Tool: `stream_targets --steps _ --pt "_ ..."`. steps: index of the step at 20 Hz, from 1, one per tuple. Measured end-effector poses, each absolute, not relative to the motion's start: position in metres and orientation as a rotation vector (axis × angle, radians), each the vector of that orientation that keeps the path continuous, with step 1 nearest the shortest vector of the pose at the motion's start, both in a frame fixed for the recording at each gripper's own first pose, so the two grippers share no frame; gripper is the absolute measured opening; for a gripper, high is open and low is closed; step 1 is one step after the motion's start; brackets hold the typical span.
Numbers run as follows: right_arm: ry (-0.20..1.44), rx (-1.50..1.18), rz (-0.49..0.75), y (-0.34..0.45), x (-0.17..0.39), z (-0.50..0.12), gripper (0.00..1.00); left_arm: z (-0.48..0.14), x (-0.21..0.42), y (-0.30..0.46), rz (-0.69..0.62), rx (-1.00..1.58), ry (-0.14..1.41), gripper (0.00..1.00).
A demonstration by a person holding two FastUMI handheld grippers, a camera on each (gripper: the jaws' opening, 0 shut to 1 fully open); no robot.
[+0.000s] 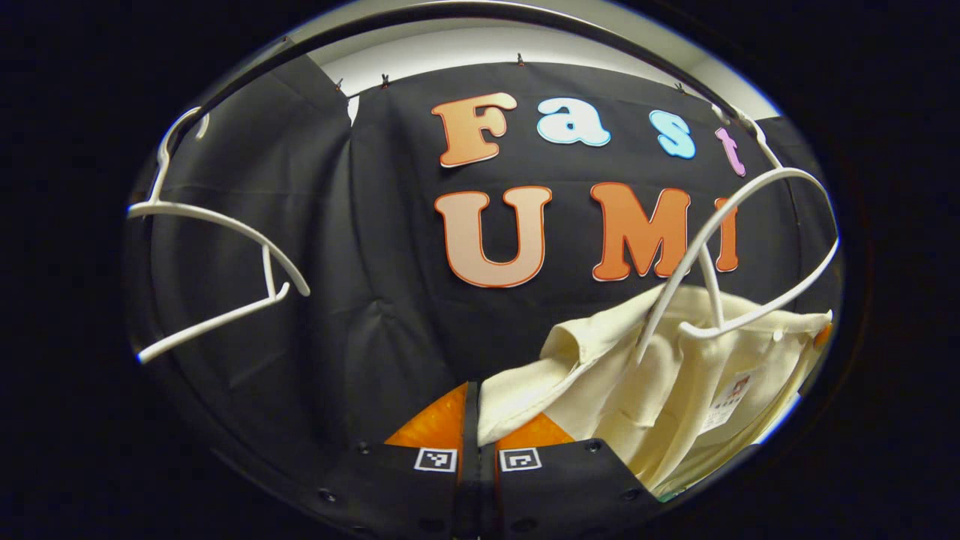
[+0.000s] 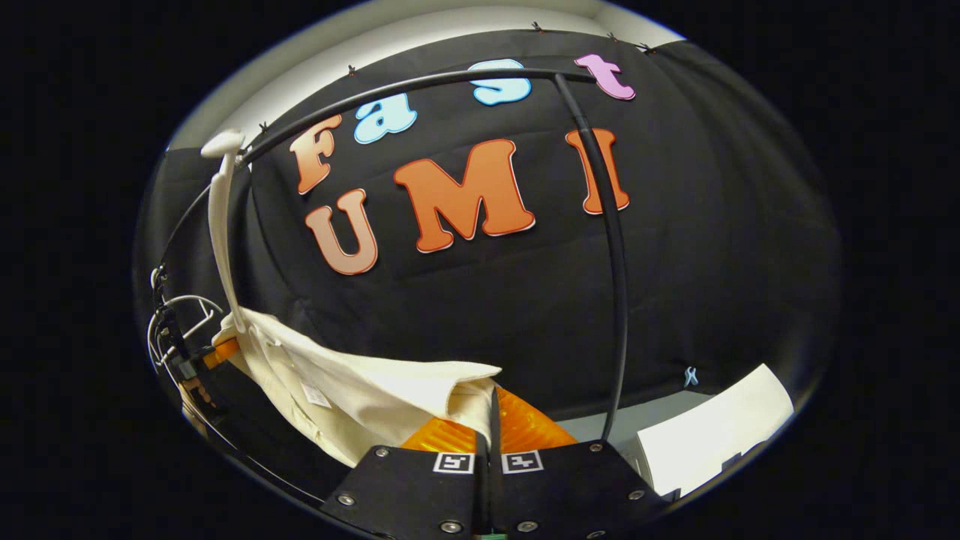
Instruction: Grasp the clothes on the hanger with both hands and then place them into the laundry hamper below.
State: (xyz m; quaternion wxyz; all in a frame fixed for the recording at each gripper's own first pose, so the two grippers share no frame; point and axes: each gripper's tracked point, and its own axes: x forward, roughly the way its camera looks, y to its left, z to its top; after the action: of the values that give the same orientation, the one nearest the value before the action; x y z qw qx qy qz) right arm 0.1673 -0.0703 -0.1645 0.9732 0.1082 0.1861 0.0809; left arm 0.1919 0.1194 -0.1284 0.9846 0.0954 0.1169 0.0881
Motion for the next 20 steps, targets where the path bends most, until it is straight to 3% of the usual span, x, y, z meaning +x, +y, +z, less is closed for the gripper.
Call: stream_targets --steps 11,20 --pt "0.564 0.211 0.098 -0.077 0.116 -0.274 0.0 -0.275 0.13 0.094 0.073 0.216 0.497 0.07" --pt "0.753 0.212 0.131 -0.03 0.073 -0.374 0.0 -0.387 0.084 0.029 -0.047 0.177 0.719 0.07"
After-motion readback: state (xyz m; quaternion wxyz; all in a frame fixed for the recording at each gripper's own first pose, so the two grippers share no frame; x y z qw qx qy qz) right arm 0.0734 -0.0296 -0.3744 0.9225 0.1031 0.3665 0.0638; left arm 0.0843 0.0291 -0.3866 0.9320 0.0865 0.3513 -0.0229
